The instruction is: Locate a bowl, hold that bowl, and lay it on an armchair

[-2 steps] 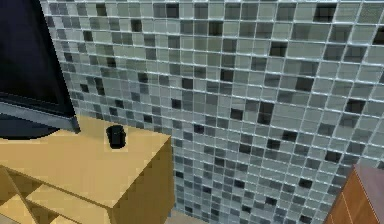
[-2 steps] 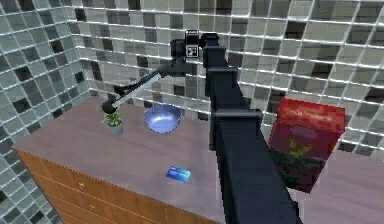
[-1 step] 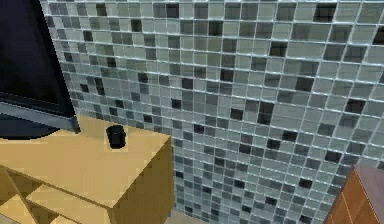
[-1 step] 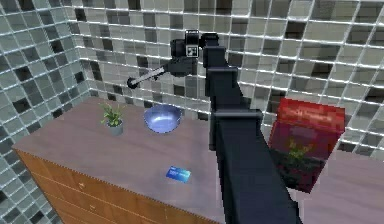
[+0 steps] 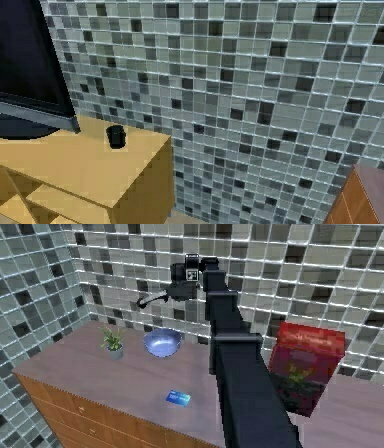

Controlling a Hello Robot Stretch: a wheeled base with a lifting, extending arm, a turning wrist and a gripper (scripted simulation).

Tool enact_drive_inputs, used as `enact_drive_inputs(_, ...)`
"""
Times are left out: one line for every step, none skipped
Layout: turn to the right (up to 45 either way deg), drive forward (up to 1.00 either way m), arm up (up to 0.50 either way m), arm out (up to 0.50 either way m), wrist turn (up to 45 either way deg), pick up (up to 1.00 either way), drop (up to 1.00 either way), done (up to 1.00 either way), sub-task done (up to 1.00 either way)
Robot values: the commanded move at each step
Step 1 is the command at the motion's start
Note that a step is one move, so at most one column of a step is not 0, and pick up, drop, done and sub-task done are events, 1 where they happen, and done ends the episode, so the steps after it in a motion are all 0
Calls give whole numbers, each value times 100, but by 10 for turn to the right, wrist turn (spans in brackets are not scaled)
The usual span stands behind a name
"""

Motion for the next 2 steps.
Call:
enact_drive_inputs(0, 0, -22, 0, 0, 0, 0, 0, 0)
enact_drive_inputs(0, 0, 0, 0, 0, 100, 0, 0, 0)
